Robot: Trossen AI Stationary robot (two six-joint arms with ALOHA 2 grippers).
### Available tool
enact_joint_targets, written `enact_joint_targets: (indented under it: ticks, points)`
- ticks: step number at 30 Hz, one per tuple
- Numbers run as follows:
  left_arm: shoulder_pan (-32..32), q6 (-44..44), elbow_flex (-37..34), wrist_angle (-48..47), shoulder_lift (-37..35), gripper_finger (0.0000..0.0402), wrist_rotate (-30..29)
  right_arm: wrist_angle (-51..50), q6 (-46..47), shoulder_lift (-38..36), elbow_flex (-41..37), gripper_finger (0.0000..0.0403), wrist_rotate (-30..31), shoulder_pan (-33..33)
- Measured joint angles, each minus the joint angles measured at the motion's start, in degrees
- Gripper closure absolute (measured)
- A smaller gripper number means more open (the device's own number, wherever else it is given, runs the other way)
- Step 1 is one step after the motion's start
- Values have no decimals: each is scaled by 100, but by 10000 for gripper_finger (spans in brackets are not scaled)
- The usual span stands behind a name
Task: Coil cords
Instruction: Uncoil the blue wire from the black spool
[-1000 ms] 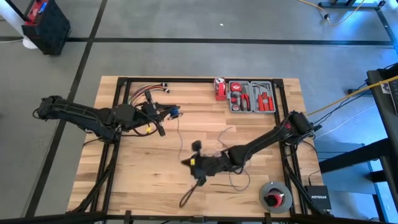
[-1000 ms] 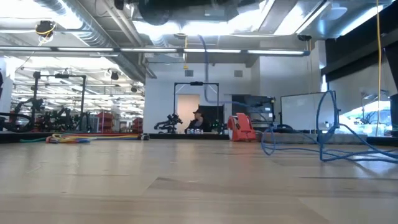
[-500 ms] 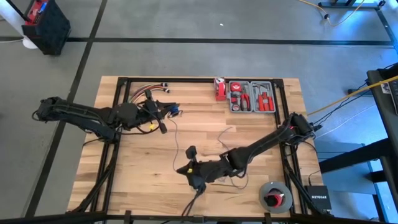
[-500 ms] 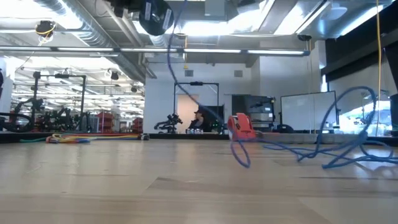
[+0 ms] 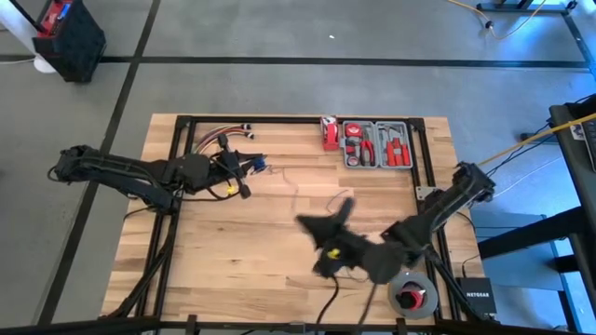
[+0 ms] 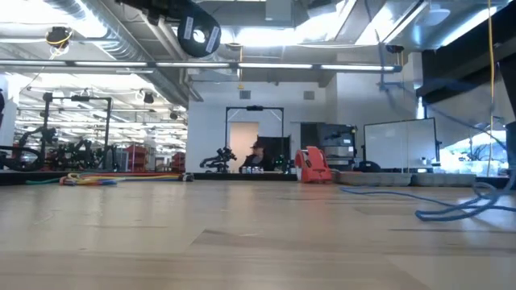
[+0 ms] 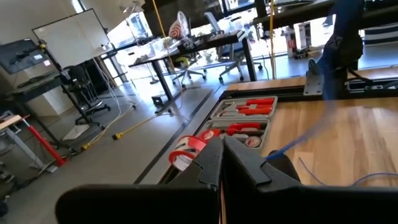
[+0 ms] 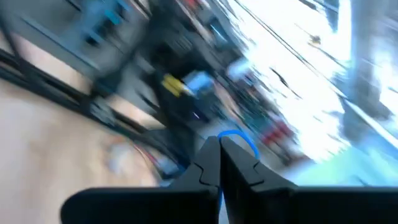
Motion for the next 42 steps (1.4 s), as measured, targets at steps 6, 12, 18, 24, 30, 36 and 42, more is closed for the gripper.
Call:
enact_joint_targets:
  ticks: [6, 12, 18, 24, 30, 36, 42]
  points:
    - [-2, -15, 0, 17, 0, 396, 0, -2480, 1532, -345, 22, 400, 1502, 269]
    - [-2, -102, 0, 69, 0, 396, 2, -6040, 5947, -307, -329, 400, 514, 131]
    - [-10, -249, 0, 278, 0, 396, 2, -4632, 6589, -264, -2240, 400, -131, -287]
    - [-86, -306, 0, 414, 0, 396, 4, -267, 4727, -129, -3920, 400, -1965, -1009]
    - [-116, -297, 0, 421, -7, 396, 10, 1712, 3892, 383, -4173, 400, -3526, -1576]
    - [-114, -291, 0, 373, -9, 396, 9, 1134, 4976, 286, -4179, 378, -3368, -1875]
    - [-116, -296, 0, 364, -9, 396, 7, -910, 5270, -415, -3508, 301, -3382, -1932]
